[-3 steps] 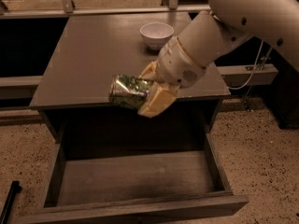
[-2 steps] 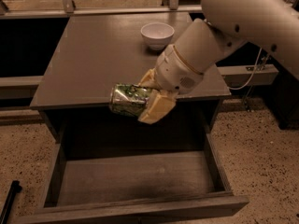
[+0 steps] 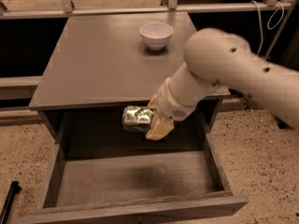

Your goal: Place green can into top drawer

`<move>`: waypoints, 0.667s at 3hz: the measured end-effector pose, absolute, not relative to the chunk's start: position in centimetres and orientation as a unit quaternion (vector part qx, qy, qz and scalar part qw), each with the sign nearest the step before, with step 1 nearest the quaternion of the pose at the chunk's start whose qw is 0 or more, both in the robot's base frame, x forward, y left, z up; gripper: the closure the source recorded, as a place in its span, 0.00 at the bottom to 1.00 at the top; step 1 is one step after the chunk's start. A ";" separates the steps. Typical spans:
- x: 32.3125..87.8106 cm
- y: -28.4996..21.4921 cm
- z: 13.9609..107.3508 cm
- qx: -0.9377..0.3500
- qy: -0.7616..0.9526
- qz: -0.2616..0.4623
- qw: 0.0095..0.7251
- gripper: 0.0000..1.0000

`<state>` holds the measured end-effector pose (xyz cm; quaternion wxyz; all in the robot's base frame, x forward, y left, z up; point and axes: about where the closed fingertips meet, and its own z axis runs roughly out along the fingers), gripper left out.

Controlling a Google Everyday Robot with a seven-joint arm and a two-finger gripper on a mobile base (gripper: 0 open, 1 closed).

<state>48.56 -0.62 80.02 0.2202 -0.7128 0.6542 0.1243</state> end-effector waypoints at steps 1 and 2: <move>47.8 -2.0 70.2 -0.711 0.662 0.115 0.206 1.00; 46.7 -2.8 63.7 -0.716 0.659 0.127 0.195 1.00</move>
Offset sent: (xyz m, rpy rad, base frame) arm -0.0304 -0.0338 -0.2417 -0.0396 0.0697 0.0218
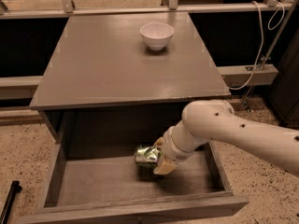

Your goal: Place green can into top drawer

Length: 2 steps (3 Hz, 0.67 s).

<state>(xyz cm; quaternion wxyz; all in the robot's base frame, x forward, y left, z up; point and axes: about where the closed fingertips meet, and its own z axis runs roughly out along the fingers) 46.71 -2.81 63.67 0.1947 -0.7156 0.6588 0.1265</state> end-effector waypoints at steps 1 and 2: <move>46.0 -2.8 59.4 -0.717 0.656 0.149 0.180 0.82; 45.9 -2.8 59.8 -0.717 0.656 0.150 0.179 0.57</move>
Offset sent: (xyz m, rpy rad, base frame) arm -0.0071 0.0002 -0.0422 0.0089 0.0491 0.0182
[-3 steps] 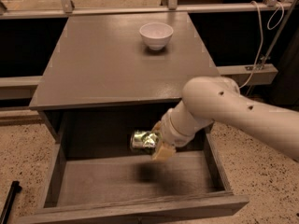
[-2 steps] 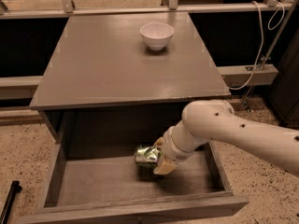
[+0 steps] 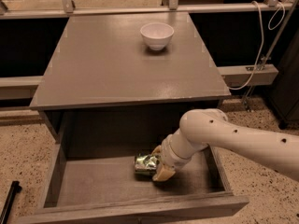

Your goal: Place green can into top drawer

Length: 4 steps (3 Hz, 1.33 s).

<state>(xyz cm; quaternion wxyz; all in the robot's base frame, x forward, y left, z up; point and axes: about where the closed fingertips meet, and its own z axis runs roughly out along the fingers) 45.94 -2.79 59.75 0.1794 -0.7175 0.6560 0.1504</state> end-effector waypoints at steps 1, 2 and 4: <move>45.9 -2.8 59.8 -0.717 0.656 0.150 0.179 0.34; 45.9 -2.8 59.8 -0.717 0.656 0.150 0.179 0.11; 45.0 -2.3 62.1 -0.732 0.645 0.130 0.175 0.00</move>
Offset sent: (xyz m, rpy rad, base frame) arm 0.0000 0.0000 0.0000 0.0000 0.0000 0.0000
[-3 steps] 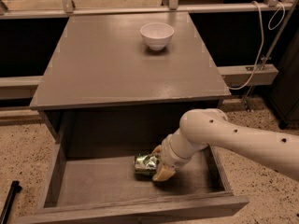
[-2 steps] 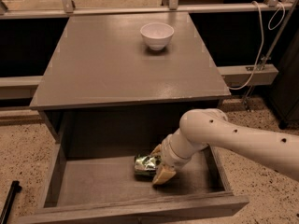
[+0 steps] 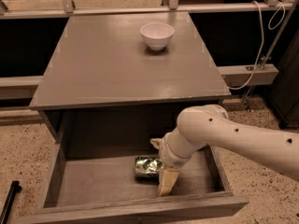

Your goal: Place green can into top drawer

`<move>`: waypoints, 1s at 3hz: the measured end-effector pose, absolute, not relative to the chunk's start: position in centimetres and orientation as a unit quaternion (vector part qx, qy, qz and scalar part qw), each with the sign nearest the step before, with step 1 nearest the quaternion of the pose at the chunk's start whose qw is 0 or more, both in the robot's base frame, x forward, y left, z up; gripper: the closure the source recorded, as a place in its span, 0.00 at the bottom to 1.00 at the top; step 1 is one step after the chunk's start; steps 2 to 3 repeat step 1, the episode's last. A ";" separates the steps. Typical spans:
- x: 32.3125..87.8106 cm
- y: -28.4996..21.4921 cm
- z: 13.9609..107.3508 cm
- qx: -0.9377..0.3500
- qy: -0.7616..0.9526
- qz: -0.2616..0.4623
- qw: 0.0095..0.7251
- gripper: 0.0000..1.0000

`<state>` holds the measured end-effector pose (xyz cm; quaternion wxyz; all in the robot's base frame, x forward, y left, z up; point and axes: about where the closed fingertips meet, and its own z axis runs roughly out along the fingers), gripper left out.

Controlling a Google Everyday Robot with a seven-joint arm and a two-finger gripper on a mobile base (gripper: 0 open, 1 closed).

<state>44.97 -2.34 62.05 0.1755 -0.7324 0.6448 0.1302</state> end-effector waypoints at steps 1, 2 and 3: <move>43.2 -2.9 66.5 -0.742 0.636 0.101 0.189 0.00; 43.2 -2.9 66.5 -0.742 0.636 0.101 0.189 0.00; 43.2 -2.9 66.5 -0.742 0.636 0.101 0.189 0.00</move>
Offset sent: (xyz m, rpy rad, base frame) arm 0.0000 0.0000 0.0000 0.0000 0.0000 0.0000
